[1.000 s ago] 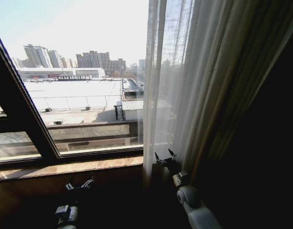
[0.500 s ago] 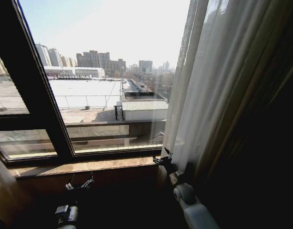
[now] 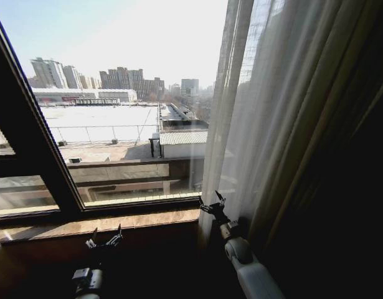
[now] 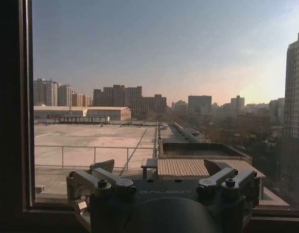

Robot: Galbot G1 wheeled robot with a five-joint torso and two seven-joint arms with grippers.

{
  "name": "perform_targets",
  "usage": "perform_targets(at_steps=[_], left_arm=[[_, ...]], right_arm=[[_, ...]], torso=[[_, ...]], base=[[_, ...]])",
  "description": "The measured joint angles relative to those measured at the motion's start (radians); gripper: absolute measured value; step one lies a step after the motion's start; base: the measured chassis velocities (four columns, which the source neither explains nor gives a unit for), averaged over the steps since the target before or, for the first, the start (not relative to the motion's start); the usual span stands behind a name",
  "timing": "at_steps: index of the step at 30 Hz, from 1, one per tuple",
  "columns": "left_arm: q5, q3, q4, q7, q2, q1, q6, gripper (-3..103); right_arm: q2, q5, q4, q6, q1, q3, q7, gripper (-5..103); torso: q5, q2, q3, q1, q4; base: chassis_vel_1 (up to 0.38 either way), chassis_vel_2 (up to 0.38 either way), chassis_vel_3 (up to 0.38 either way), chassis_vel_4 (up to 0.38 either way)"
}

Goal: Open the curtains by pulling them apart, changing their state from closed to fully open.

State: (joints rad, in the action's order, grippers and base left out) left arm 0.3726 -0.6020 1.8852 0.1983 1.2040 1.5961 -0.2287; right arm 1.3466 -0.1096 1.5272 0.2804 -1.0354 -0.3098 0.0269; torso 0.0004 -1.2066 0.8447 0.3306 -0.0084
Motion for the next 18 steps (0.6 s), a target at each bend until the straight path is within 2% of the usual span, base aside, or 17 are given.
perform_targets(at_steps=[4, 14, 18], left_arm=[[0.000, 0.000, 0.000, 0.000, 0.000, 0.000, 0.000, 100], [0.000, -0.001, 0.000, 0.000, 0.000, 0.000, 0.000, 100], [0.000, -0.001, 0.000, 0.000, 0.000, 0.000, 0.000, 100]], right_arm=[[0.006, 0.024, -0.017, 0.004, 0.015, 0.001, -0.022, 100], [0.037, 0.059, -0.092, -0.023, 0.092, 0.072, -0.048, 100], [0.068, 0.070, -0.177, -0.025, 0.165, 0.104, -0.073, 100]], torso=[[-0.0003, 0.000, 0.000, 0.000, -0.0001], [-0.0008, -0.001, -0.001, -0.002, 0.0004], [-0.0004, -0.001, 0.000, -0.001, 0.0003]], base=[[-0.101, -0.006, 0.099, -0.008], [0.007, 0.001, -0.004, 0.000], [0.000, 0.000, 0.000, 0.000]])
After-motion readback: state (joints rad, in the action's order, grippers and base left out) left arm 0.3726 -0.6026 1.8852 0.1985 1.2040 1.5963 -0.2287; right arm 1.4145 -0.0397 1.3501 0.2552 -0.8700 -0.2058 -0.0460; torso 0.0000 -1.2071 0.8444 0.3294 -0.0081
